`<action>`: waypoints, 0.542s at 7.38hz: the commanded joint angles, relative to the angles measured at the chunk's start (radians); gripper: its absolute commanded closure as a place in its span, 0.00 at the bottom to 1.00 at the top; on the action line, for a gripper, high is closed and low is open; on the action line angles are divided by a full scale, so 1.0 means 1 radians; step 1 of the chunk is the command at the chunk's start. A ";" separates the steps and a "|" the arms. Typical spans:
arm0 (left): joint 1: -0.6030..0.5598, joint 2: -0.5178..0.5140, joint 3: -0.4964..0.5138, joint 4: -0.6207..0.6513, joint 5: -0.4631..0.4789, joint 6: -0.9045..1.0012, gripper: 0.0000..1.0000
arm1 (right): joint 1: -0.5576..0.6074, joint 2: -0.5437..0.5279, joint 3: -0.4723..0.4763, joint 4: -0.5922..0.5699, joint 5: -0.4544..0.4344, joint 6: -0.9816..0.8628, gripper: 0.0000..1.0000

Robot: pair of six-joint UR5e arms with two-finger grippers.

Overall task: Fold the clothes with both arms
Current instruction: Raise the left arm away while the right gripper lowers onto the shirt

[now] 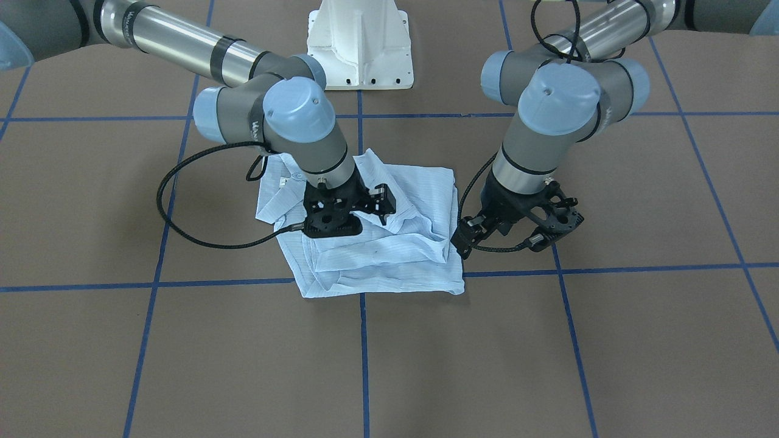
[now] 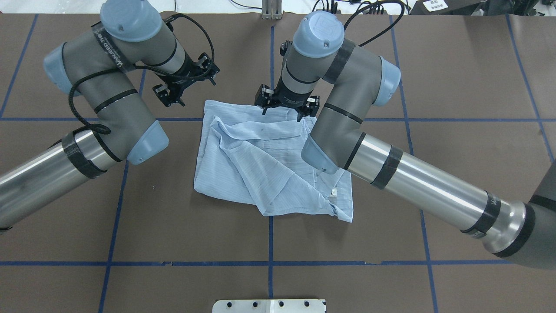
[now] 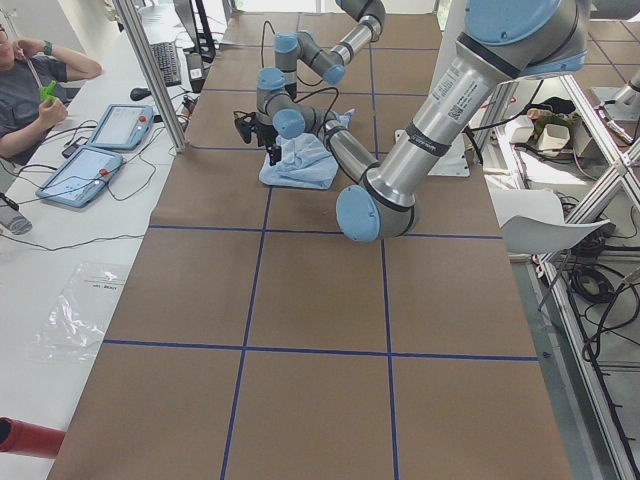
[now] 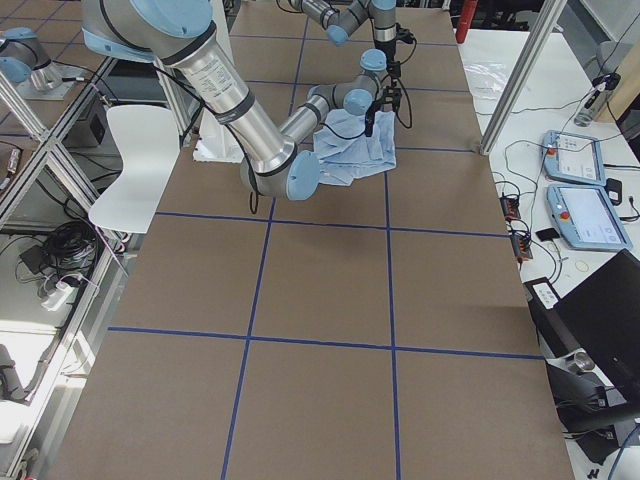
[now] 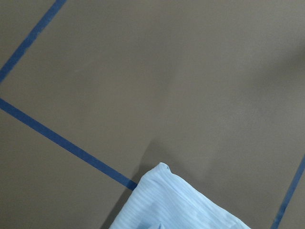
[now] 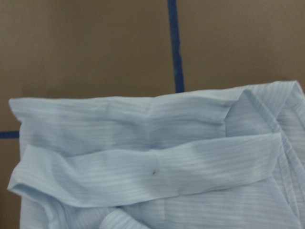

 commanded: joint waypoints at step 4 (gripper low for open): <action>-0.019 0.052 -0.073 0.049 0.000 0.061 0.00 | -0.267 -0.105 0.122 -0.006 -0.366 -0.120 0.08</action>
